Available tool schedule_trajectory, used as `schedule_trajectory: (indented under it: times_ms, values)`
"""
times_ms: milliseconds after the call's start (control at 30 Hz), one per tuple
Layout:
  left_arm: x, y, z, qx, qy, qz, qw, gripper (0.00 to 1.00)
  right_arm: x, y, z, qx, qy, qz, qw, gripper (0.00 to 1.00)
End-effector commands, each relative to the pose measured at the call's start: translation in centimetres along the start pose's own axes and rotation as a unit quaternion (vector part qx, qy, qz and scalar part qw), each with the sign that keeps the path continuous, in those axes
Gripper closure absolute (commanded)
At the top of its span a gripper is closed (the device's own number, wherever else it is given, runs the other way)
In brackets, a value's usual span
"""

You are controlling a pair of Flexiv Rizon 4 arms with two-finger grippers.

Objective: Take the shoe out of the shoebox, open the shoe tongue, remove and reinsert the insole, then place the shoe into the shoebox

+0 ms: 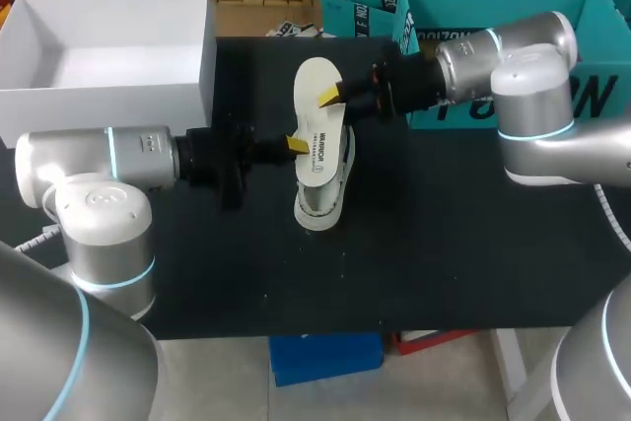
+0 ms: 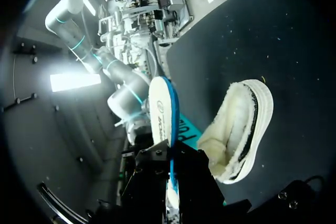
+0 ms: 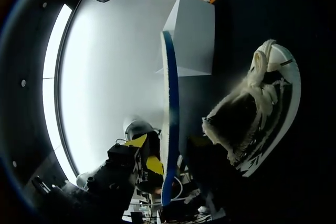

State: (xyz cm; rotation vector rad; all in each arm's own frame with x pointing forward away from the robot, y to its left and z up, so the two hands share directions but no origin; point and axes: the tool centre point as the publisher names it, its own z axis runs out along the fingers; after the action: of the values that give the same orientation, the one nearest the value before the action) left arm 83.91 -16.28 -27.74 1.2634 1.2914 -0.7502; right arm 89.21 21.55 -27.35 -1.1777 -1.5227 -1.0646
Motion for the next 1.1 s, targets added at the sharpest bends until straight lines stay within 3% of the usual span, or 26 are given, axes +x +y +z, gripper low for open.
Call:
schedule_trajectory:
  times_ms: [33, 67, 400, 433, 467, 533, 833, 1100]
  values:
    - [-0.1, -0.1, 0.1, -0.001, 0.003, 0.001, 1.000, 1.00, -0.3, -0.2, 0.3, -0.005, -0.004, 0.002, 1.000, 0.95]
    - [-0.1, -0.1, 0.1, -0.001, 0.003, 0.001, 1.000, 1.00, -0.3, -0.2, 0.3, -0.003, -0.006, 0.003, 1.000, 1.00]
    - [-0.1, -0.1, 0.1, -0.001, 0.003, 0.001, 1.000, 1.00, -0.3, -0.2, 0.3, -0.003, -0.006, 0.003, 1.000, 1.00]
    - [-0.2, 0.0, -0.1, -0.005, 0.018, 0.001, 1.000, 0.77, -0.3, -0.2, 0.3, -0.003, -0.006, 0.003, 1.000, 1.00]
    - [-0.3, 0.2, -0.2, -0.004, 0.027, 0.005, 1.000, 0.00, -0.3, -0.2, 0.3, -0.003, -0.006, 0.003, 1.000, 1.00]
    - [-0.9, 0.3, -0.9, -0.003, 0.040, 0.014, 0.999, 0.00, -0.3, -0.2, 0.3, -0.003, -0.006, 0.003, 1.000, 1.00]
    - [-2.1, 1.5, -4.4, 0.025, 0.234, 0.044, 0.971, 0.00, -0.3, -0.2, 0.3, -0.003, -0.006, 0.003, 1.000, 1.00]
    - [-3.3, 2.0, -4.9, 0.050, 0.327, 0.072, 0.941, 0.00, -0.3, -0.2, 0.3, -0.003, -0.006, 0.003, 1.000, 1.00]
